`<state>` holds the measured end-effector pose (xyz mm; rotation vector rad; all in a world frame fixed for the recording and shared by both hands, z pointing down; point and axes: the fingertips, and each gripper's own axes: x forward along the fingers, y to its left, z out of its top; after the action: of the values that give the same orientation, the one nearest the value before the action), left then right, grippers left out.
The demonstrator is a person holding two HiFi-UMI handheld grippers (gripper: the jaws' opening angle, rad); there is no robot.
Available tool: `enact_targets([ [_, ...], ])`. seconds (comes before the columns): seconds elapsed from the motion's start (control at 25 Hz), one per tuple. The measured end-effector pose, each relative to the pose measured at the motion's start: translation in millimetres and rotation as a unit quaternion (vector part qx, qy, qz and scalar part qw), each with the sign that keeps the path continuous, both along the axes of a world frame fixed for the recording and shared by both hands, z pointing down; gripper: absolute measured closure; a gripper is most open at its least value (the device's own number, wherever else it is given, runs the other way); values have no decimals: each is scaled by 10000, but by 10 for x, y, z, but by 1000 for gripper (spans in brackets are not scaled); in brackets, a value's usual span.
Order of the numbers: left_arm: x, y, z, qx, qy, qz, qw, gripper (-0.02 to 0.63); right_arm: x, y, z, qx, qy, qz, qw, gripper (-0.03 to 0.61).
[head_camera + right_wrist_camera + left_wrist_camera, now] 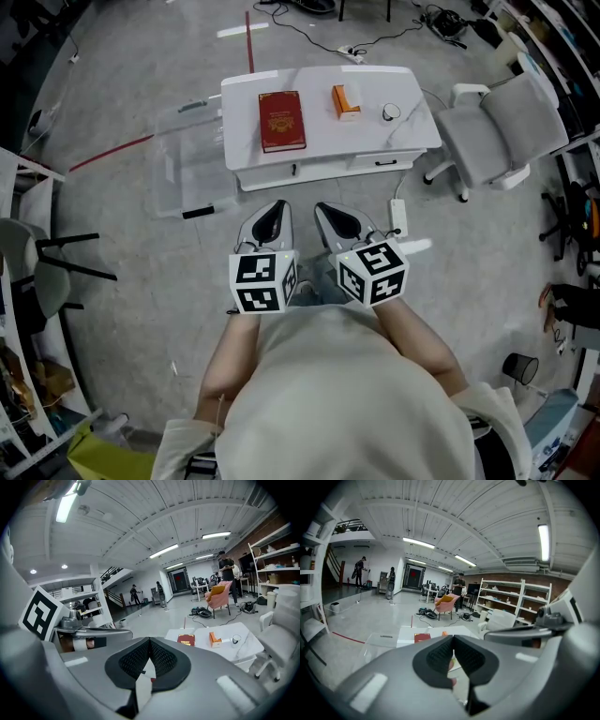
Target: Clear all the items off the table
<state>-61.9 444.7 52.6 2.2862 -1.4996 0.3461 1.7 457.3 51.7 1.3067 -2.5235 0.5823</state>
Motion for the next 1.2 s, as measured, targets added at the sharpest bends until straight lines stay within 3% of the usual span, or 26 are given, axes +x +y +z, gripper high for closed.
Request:
enact_targets([
  [0.48, -66, -387, 99, -83, 22, -204, 9998, 604, -20, -415, 111, -78, 113, -157, 9998, 580],
  [1.2, -59, -1764, 276, -431, -30, -579, 9974, 603, 69, -1932, 220, -352, 52, -498, 9981, 580],
])
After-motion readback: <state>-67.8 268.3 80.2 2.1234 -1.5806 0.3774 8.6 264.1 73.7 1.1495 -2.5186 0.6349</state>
